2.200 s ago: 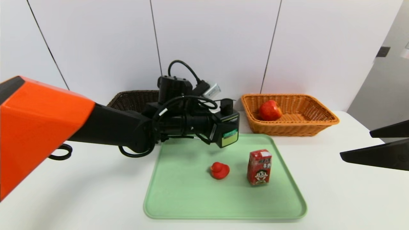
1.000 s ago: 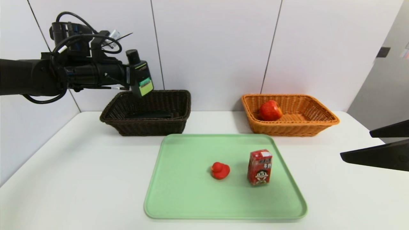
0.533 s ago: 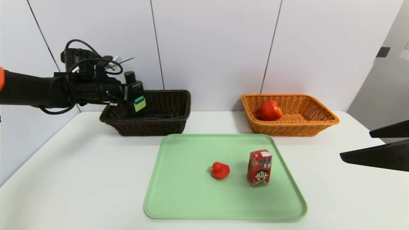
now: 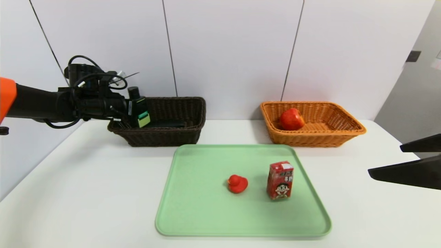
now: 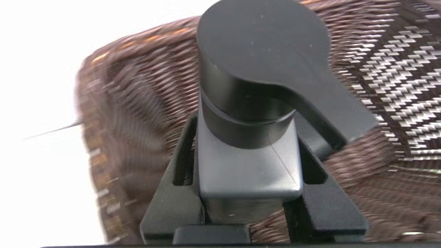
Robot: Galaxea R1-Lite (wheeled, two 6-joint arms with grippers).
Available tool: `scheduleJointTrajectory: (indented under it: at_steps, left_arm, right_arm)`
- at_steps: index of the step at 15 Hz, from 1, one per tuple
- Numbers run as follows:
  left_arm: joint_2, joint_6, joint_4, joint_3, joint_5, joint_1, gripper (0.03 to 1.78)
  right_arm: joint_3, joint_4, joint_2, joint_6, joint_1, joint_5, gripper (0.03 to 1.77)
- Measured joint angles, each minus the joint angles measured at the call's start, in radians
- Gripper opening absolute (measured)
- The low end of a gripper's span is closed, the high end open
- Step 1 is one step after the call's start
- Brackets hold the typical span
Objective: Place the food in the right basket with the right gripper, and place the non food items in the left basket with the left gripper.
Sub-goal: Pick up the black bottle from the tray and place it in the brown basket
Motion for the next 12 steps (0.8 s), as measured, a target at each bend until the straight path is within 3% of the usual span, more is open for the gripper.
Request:
scheduleJointTrajectory:
  at_steps: [3, 7, 12]
  left_arm:
    - [0.003, 0.000, 0.000, 0.004, -0.002, 0.008, 0.66]
    - [0.002, -0.001, 0.000, 0.005, -0.002, 0.009, 1.08]
    - [-0.053, -0.001, 0.004, 0.005, -0.005, 0.008, 1.38]
  right_arm:
    - [0.003, 0.000, -0.003, 0.000, 0.000, 0.002, 1.70]
    - [0.004, 0.000, -0.007, 0.000, 0.000, -0.001, 1.70]
    - [0.005, 0.000, -0.016, 0.002, -0.002, 0.003, 1.70]
